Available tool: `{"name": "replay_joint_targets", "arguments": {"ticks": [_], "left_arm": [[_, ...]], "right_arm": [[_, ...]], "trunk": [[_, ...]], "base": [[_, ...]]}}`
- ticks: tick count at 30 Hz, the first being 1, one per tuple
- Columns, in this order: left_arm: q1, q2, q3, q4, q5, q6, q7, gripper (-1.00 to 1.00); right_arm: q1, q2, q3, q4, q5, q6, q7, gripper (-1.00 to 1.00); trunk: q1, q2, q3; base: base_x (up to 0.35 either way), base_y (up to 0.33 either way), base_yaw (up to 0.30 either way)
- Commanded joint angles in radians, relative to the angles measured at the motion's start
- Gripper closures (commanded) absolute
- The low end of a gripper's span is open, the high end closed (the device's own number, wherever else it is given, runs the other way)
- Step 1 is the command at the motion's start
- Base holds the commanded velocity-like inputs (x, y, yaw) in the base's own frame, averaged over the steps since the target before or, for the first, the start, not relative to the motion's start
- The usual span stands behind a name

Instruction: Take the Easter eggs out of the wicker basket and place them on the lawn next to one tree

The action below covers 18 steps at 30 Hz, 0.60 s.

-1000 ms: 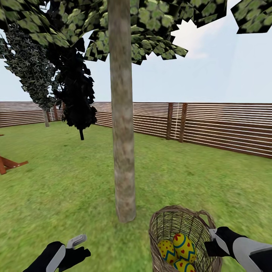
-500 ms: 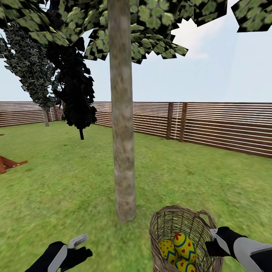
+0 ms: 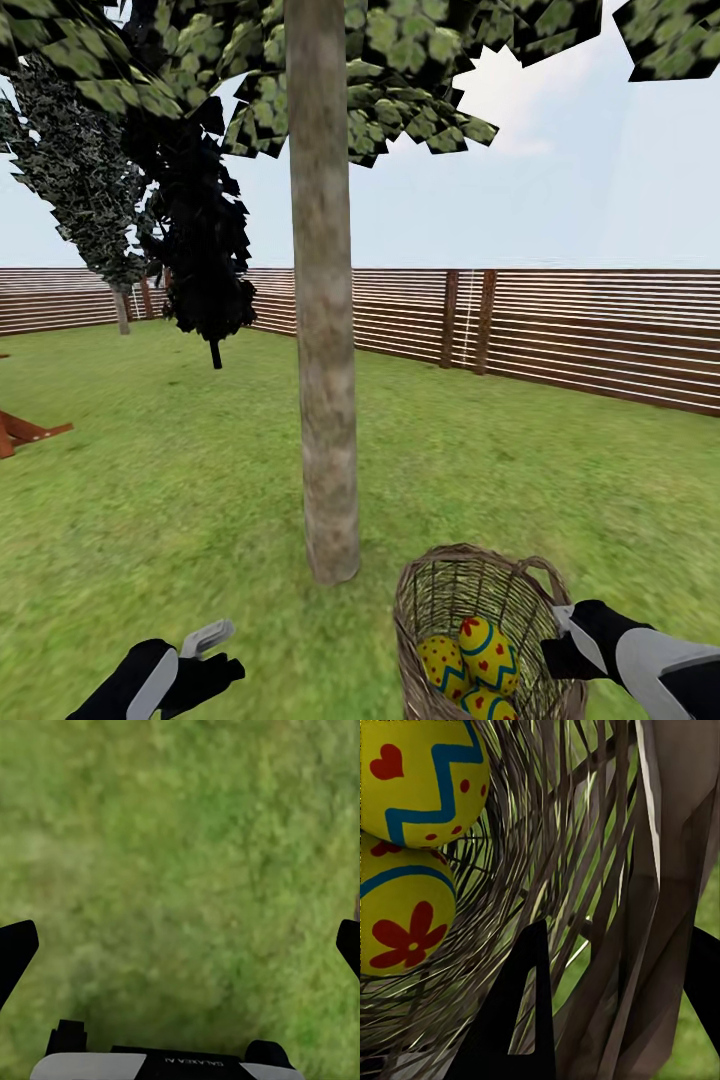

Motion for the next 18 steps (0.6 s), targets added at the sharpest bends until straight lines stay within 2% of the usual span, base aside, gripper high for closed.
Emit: {"name": "replay_joint_targets", "arguments": {"ticks": [1,6,8,18], "left_arm": [[-0.001,0.001,-0.005,-0.001,-0.001,0.003,-0.003,-1.0],[-0.001,-0.004,-0.006,-0.002,-0.004,0.0,-0.003,-1.0],[-0.001,-0.013,-0.006,-0.002,-0.004,-0.019,-0.003,-1.0],[-0.001,-0.017,-0.006,-0.002,-0.002,-0.023,-0.003,-1.0]], "right_arm": [[-0.001,0.0,-0.001,0.001,-0.012,0.002,0.004,1.0],[-0.002,-0.001,-0.001,0.001,-0.012,0.002,0.004,1.0],[-0.002,-0.001,-0.001,0.0,-0.012,0.002,0.004,1.0],[-0.002,-0.001,-0.001,0.0,-0.012,0.002,0.004,1.0]], "trunk": [[0.004,-0.008,-0.005],[0.016,-0.029,-0.014],[0.023,-0.043,-0.02],[0.062,-0.113,-0.052]], "base": [[0.0,0.0,0.0],[0.0,0.0,0.0],[0.0,0.0,0.0],[0.0,0.0,0.0]]}}
